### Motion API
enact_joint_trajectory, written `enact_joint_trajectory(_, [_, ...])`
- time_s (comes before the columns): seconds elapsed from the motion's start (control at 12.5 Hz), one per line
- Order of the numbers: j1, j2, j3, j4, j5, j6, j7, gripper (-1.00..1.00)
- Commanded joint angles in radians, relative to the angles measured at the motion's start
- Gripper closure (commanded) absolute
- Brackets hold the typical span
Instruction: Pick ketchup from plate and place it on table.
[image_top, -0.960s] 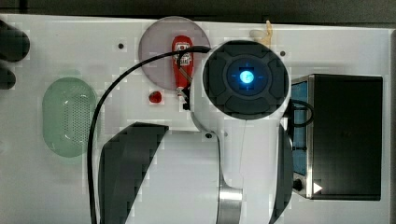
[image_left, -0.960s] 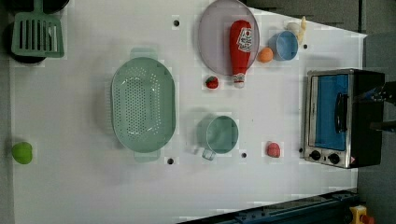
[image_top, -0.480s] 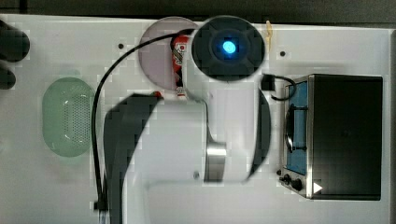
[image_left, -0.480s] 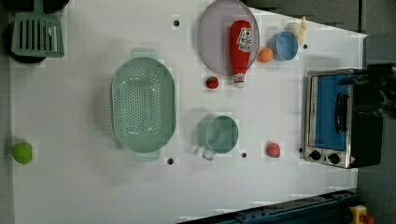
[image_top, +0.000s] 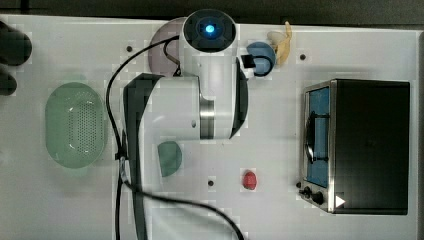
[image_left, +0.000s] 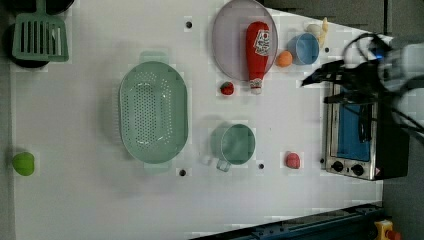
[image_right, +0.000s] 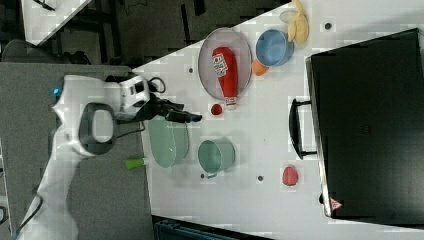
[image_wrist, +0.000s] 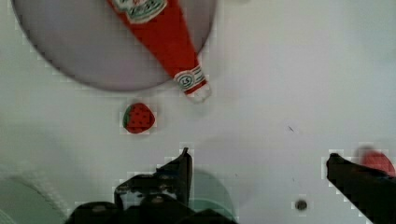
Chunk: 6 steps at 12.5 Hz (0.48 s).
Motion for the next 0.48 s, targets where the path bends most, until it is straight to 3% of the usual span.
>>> enact_joint_trajectory(0.08, [0.000,0.044,-0.005,0.021,-0.007,0.111,-0.254,-1.00])
enact_joint_trajectory(0.48, [0.017,0.217,-0.005,0.067,-0.070,0.247,-0.337,-1.00])
